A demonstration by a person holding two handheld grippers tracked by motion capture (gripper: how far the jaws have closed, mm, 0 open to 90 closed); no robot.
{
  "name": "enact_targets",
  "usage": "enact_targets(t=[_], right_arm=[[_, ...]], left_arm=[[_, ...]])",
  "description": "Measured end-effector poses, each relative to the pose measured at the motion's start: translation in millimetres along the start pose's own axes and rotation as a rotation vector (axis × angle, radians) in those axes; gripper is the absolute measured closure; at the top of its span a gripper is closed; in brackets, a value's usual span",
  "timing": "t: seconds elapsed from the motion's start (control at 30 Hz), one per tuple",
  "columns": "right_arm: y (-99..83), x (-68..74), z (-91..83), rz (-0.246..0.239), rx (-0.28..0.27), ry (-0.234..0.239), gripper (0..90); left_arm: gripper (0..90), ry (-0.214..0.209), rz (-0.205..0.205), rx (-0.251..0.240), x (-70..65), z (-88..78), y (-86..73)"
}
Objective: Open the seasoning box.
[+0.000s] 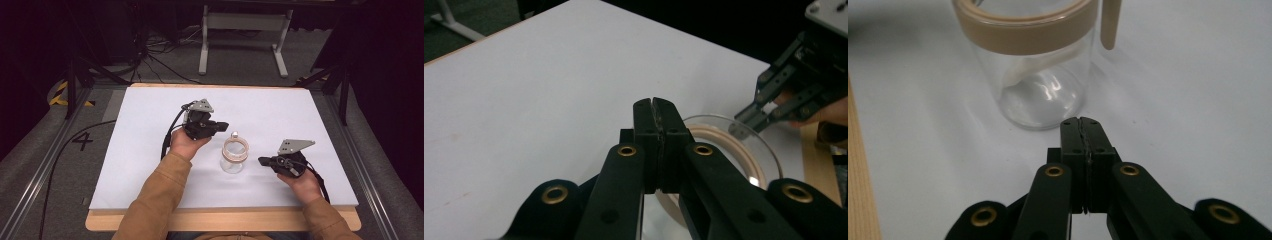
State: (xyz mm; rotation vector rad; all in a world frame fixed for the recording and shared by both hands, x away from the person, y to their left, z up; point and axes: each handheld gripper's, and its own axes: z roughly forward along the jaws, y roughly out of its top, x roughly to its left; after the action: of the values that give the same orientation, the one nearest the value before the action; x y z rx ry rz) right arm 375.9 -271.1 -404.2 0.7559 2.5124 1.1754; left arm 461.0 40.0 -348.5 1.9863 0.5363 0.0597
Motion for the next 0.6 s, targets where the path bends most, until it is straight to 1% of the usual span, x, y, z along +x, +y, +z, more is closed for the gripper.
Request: enact_targets(t=[0.07, 0.13, 0.17, 0.23, 0.27, 0.3, 0.33, 0.37, 0.43, 0.47, 0.53, 0.6], right_arm=[[1.2, 8.1, 0.9, -0.024, 0.010, -0.003, 89.6], [1.2, 14.0, 0.7, -0.029, 0.011, 0.005, 89.6], [0.7, 16.0, 0.4, -0.027, 0.007, 0.009, 89.6], [-0.8, 18.1, -0.7, -0.021, 0.011, 0.009, 89.6], [-0.8, 18.1, -0.7, -0.021, 0.011, 0.009, 89.6], [-1.8, 18.5, -1.4, -0.016, 0.011, 0.009, 89.6], [-2.9, 18.5, -2.5, -0.014, 0.008, 0.011, 89.6], [-3.8, 18.7, -3.7, -0.008, 0.006, 0.009, 89.6], [-4.9, 18.4, -5.9, 0.000, -0.002, 0.011, 89.6], [-5.1, 18.0, -7.2, 0.004, -0.006, 0.013, 89.6], [-5.0, 18.1, -7.1, 0.006, -0.010, 0.014, 89.6], [-4.5, 19.4, -6.3, -0.003, -0.006, 0.015, 89.6]], left_arm=[[89.5, -0.017, -0.002, 0.005, 2.5, 4.4, 1.8], [89.5, -0.033, 0.001, 0.013, 3.2, 8.4, 4.4], [89.5, -0.036, 0.004, 0.005, 3.0, 10.4, 4.8], [89.5, -0.048, 0.012, 0.016, 2.2, 15.7, 6.3], [89.5, -0.048, 0.012, 0.016, 2.2, 15.7, 6.3], [89.5, -0.042, 0.022, 0.020, 1.4, 19.8, 6.7], [89.5, -0.041, 0.021, 0.034, 0.9, 21.8, 7.3], [89.5, -0.042, 0.018, 0.027, 0.5, 24.8, 7.0], [89.5, -0.040, 0.026, 0.046, 1.3, 27.9, 7.2], [89.5, -0.033, 0.022, 0.056, 2.3, 30.5, 5.8], [89.5, -0.032, 0.020, 0.055, 3.8, 31.4, 4.9], [89.5, -0.028, 0.002, 0.056, 6.1, 31.4, 3.6]])
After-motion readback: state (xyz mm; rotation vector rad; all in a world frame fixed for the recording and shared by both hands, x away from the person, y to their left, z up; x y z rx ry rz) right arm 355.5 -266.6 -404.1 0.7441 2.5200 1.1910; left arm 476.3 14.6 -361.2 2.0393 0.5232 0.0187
